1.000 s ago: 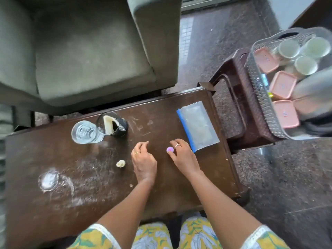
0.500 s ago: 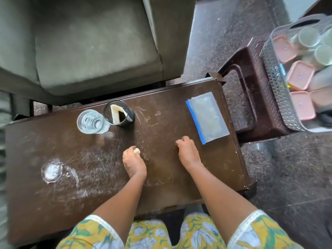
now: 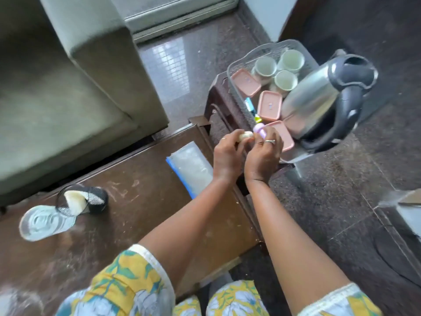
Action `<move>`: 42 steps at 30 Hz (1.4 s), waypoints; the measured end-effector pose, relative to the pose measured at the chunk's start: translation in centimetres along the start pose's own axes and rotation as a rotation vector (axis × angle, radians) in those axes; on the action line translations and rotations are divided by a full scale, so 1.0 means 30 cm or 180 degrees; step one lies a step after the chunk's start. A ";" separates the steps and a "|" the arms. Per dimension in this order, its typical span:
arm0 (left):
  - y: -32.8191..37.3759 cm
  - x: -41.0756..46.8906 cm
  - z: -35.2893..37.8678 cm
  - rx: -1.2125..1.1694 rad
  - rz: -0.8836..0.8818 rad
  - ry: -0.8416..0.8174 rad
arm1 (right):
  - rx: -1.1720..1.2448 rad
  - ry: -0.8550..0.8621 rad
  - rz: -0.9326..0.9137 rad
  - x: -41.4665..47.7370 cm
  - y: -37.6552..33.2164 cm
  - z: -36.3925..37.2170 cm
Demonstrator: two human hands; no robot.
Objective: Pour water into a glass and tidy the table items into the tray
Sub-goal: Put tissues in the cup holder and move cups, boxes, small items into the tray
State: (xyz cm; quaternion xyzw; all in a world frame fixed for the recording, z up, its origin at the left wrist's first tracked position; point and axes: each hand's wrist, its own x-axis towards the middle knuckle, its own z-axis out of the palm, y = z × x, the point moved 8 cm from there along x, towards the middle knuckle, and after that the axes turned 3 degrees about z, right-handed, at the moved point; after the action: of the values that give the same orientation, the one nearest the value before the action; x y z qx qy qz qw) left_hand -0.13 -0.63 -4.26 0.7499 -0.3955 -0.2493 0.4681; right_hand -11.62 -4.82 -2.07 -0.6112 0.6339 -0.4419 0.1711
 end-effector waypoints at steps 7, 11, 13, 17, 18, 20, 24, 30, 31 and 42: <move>0.142 0.040 0.318 0.0740 0.0746 -0.1243 | -0.0777 -0.0209 0.0579 0.105 0.242 -0.104; 0.113 0.050 0.404 0.1482 0.0892 -0.1655 | -0.1208 -0.0465 0.0399 0.109 0.273 -0.087; 0.097 0.062 0.415 0.1761 0.0864 -0.1571 | -0.1218 -0.0452 0.0359 0.124 0.272 -0.082; 0.062 0.069 0.422 0.1674 0.0713 -0.1630 | -0.1102 -0.0514 0.0439 0.122 0.292 -0.062; 0.051 0.066 0.415 0.1452 0.0609 -0.1670 | -0.1068 -0.0532 0.0476 0.112 0.296 -0.061; 0.033 0.059 0.381 0.1015 0.0482 -0.1581 | -0.0900 -0.0437 0.0399 0.087 0.277 -0.064; 0.006 0.023 0.227 0.0739 0.0706 -0.0813 | -0.0467 -0.0181 0.0030 -0.007 0.198 -0.043; -0.315 -0.073 -0.041 0.0684 -0.0890 0.0327 | -0.0453 -0.1679 -0.0171 -0.249 0.153 0.199; -0.396 -0.106 -0.079 0.0728 -0.1446 0.0480 | -0.0526 -0.2056 0.0013 -0.287 0.172 0.247; -0.730 -0.308 -0.136 -0.0462 -0.3829 0.0906 | -0.1748 -0.3522 0.0435 -0.495 0.274 0.425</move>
State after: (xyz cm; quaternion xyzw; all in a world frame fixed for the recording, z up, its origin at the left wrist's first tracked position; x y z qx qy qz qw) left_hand 5.58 14.51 -22.15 0.8336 0.1805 -0.3931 0.3436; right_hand -4.21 3.31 -20.21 -0.7295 0.5795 0.1315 0.3388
